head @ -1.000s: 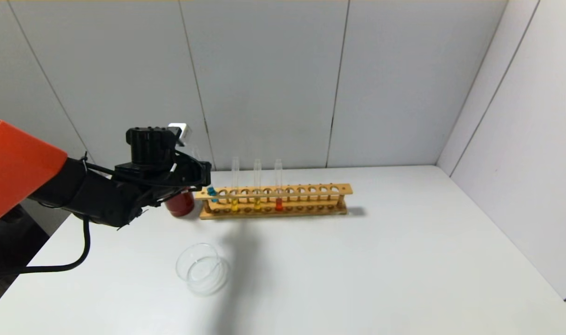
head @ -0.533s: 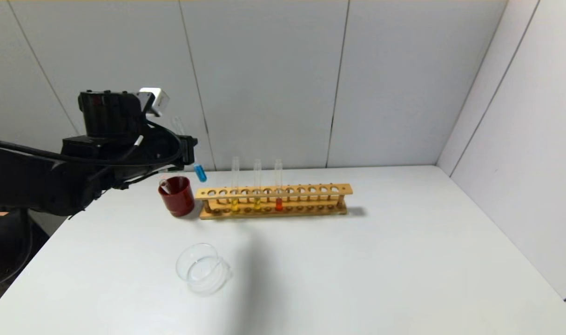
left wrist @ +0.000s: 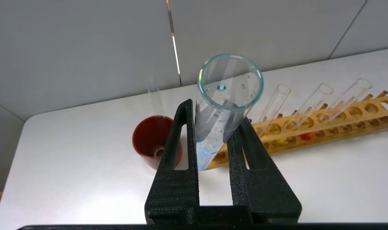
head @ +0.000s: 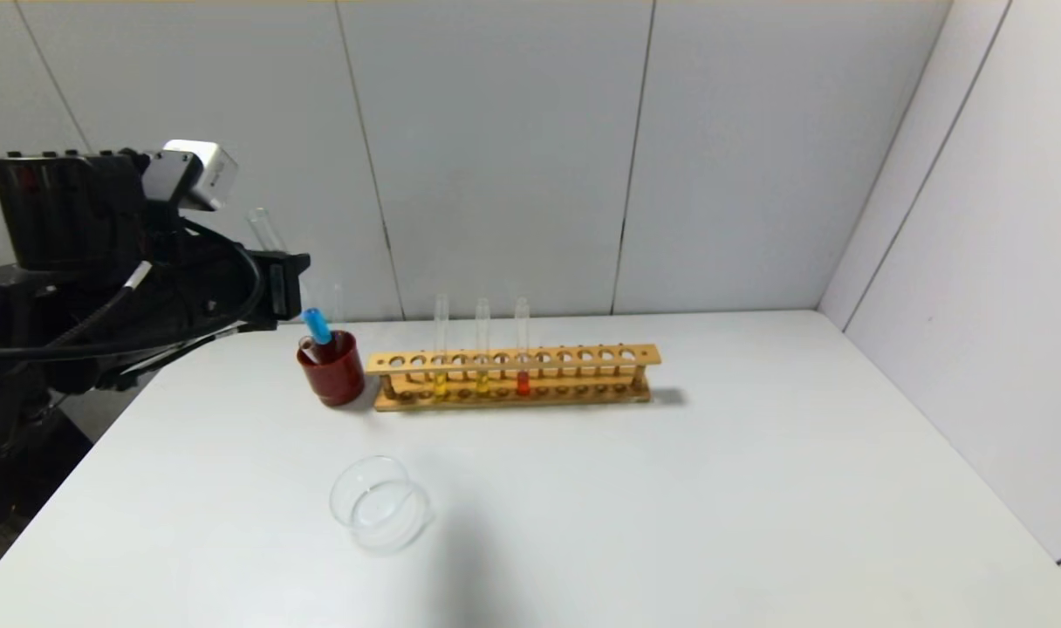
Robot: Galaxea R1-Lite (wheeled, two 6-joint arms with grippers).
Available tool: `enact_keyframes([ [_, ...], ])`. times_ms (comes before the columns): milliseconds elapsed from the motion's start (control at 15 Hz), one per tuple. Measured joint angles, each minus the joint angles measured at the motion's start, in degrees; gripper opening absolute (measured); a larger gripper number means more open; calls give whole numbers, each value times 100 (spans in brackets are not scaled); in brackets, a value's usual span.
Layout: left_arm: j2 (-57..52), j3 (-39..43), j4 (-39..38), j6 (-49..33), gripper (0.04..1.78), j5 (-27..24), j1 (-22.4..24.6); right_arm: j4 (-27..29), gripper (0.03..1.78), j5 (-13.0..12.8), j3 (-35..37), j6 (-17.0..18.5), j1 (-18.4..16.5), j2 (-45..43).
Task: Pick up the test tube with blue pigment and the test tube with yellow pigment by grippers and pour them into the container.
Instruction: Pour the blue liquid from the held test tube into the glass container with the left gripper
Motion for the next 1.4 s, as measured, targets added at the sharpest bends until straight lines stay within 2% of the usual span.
enact_keyframes([
  [333, -962, 556, 59, -2, 31, 52, -4, 0, 175, 0, 0, 0, 0, 0],
  [600, -1556, 1170, 72, 94, 31, 445, 18, 0, 175, -2, 0, 2, 0, 0],
  [733, -1783, 1452, 66, 245, 31, 447, 24, 0, 175, 0, 0, 0, 0, 0],
  [1067, -1999, 2152, -9, 940, 31, 424, 29, 0, 175, 0, 0, 0, 0, 0],
  [1400, -1987, 2706, -5, 2004, 31, 224, 29, 2, 175, -2, 0, 0, 0, 0],
])
